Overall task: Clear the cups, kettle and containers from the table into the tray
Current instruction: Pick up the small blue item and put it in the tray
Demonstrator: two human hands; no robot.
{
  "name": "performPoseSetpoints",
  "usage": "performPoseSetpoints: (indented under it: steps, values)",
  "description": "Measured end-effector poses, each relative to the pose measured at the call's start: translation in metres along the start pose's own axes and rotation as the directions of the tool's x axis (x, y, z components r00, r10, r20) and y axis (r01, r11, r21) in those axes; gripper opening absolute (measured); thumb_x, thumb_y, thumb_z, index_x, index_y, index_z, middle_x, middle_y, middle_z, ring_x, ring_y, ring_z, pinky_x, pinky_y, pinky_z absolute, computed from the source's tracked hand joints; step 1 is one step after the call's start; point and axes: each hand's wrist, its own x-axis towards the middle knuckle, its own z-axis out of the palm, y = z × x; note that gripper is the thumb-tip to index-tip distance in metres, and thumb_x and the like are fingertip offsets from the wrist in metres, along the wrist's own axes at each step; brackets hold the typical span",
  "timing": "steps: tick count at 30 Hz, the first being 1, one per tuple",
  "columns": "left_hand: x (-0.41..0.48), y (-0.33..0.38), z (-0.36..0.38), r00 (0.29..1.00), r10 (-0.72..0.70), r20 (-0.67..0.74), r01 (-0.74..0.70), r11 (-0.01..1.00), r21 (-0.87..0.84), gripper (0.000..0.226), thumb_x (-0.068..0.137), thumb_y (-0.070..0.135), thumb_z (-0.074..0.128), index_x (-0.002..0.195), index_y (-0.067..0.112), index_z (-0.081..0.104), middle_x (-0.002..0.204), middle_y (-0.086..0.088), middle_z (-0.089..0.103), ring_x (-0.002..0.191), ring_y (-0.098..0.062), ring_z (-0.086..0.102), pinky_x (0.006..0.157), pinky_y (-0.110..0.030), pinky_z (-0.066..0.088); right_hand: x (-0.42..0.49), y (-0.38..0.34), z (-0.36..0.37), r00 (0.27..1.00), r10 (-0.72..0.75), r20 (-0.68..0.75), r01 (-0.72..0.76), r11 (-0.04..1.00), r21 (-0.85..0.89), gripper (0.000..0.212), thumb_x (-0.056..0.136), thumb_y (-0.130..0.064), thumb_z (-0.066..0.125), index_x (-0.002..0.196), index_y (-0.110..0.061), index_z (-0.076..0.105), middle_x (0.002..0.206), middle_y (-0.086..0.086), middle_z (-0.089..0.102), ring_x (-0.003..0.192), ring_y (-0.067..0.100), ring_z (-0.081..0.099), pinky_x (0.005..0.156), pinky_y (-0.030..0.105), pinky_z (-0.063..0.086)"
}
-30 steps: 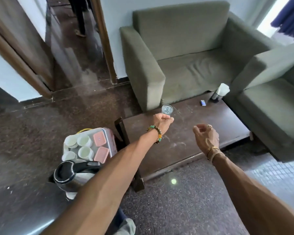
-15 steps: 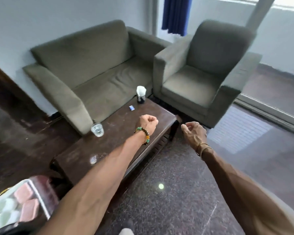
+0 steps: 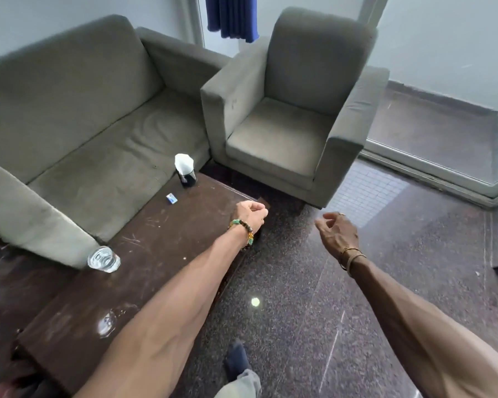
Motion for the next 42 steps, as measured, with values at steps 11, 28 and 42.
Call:
performPoseSetpoints:
  steps: [11,28,42]
  values:
    - [0.089,0.065,-0.009,0.997,0.013,-0.076,-0.013,1.000,0.001,0.013,0.082,0.004,0.066,0.078,0.017,0.063,0.078,-0.008,0.067,0.065,-0.017,0.061,0.057,-0.021,0.048,0.111,-0.063,0.010,0.999,-0.052,0.016,0.052,0.998,0.046,0.033,0.090,-0.038,0.063,0.112,-0.012,0.063,0.088,-0.001,0.064,0.084,0.019,0.061,0.086,0.035,0.053]
    - [0.193,0.091,-0.095,0.847,-0.191,-0.496,0.062,0.962,-0.265,0.009,0.087,0.000,0.063,0.094,0.006,0.062,0.065,-0.003,0.057,0.046,-0.006,0.051,0.038,-0.010,0.040,0.272,-0.221,0.114,0.840,-0.340,0.422,0.374,0.928,0.004,0.037,0.089,-0.037,0.060,0.118,-0.015,0.065,0.110,0.008,0.071,0.110,0.029,0.062,0.095,0.034,0.047]
    - [0.208,-0.004,-0.205,0.683,-0.456,-0.570,0.177,0.861,-0.477,0.023,0.086,-0.002,0.060,0.072,0.015,0.059,0.069,-0.008,0.059,0.050,-0.013,0.051,0.045,-0.018,0.040,0.212,-0.276,0.270,0.582,-0.347,0.735,0.574,0.816,-0.070,0.025,0.092,-0.025,0.057,0.113,-0.016,0.067,0.114,0.012,0.069,0.110,0.033,0.061,0.085,0.030,0.044]
